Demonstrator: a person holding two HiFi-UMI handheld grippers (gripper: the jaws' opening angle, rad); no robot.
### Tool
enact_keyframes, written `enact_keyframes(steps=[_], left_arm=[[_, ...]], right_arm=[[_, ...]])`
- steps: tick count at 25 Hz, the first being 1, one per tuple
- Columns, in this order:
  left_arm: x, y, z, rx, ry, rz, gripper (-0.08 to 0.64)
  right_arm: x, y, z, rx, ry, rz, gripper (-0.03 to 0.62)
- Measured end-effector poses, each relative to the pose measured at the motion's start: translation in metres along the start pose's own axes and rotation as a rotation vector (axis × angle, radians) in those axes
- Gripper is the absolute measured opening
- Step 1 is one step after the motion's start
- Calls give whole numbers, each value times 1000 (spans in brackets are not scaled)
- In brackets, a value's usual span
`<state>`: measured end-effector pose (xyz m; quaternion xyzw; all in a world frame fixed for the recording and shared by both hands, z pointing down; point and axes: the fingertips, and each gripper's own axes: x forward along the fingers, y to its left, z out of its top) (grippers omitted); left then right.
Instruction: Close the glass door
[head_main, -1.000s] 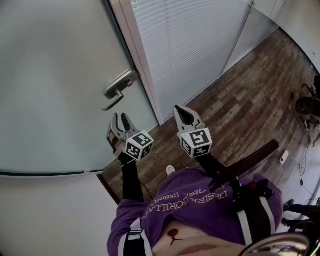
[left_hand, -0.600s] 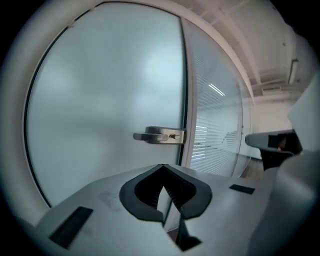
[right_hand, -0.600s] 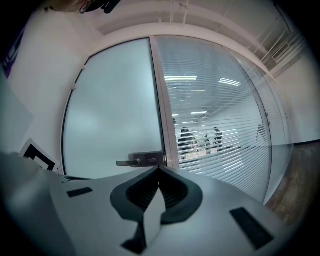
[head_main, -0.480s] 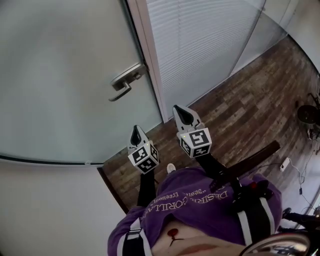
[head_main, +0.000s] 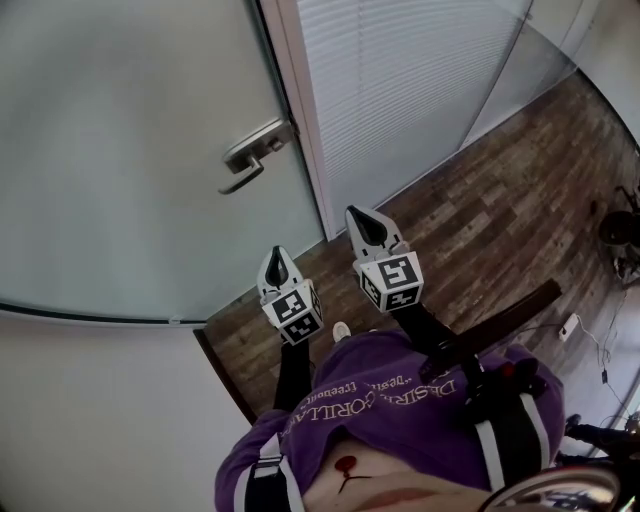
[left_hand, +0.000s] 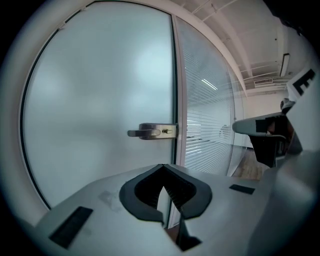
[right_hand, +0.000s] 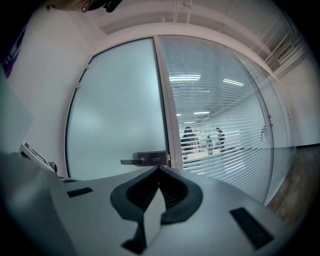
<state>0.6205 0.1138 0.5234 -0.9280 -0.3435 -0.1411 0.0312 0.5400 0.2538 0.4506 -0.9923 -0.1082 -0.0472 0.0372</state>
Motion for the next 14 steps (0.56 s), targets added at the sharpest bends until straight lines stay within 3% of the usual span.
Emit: enact_keyframes(steps=[14], left_arm=[[-3, 0, 7, -20, -19, 2, 2]], right_arm=[[2, 2, 7, -22, -5, 13, -3]])
